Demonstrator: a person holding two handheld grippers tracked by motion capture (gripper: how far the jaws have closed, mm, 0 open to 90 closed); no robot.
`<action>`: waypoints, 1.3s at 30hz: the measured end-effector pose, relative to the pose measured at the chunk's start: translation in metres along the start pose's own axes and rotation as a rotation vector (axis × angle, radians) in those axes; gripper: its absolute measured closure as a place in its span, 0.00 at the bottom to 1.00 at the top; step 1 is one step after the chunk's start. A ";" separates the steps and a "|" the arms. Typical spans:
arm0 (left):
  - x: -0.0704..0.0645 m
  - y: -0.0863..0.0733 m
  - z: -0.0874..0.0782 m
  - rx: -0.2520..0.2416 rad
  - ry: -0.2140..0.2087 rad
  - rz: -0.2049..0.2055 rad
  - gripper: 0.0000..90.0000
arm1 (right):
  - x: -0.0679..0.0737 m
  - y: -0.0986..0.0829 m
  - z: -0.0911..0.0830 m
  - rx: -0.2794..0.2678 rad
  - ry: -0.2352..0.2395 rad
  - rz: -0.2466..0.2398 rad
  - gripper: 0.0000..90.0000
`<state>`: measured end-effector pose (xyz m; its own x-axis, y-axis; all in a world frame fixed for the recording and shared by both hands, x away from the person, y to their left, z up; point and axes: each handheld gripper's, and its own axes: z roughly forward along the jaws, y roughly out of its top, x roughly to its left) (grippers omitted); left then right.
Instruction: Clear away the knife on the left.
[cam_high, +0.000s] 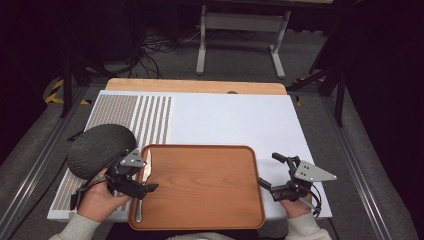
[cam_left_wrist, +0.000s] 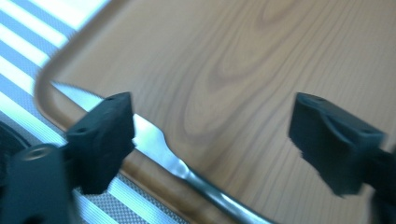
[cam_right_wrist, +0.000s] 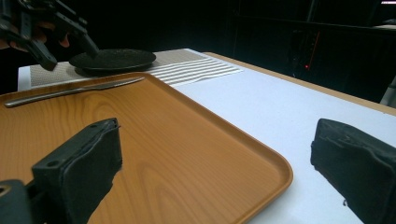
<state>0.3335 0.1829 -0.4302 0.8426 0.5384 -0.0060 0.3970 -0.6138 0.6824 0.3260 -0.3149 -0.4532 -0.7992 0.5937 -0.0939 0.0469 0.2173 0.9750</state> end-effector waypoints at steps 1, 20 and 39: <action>0.000 -0.001 -0.004 -0.027 0.007 0.007 0.08 | 0.000 0.000 0.000 -0.001 0.001 0.000 0.03; 0.018 -0.056 -0.037 -0.448 0.068 0.042 0.04 | 0.000 0.000 -0.002 -0.009 0.000 0.000 0.03; 0.029 -0.111 -0.042 -0.583 0.070 -0.096 0.01 | 0.000 0.000 0.000 -0.005 -0.001 0.004 0.03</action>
<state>0.2985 0.2909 -0.4753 0.7788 0.6251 -0.0526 0.1880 -0.1526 0.9702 0.3262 -0.3150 -0.4531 -0.7986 0.5951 -0.0901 0.0469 0.2107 0.9764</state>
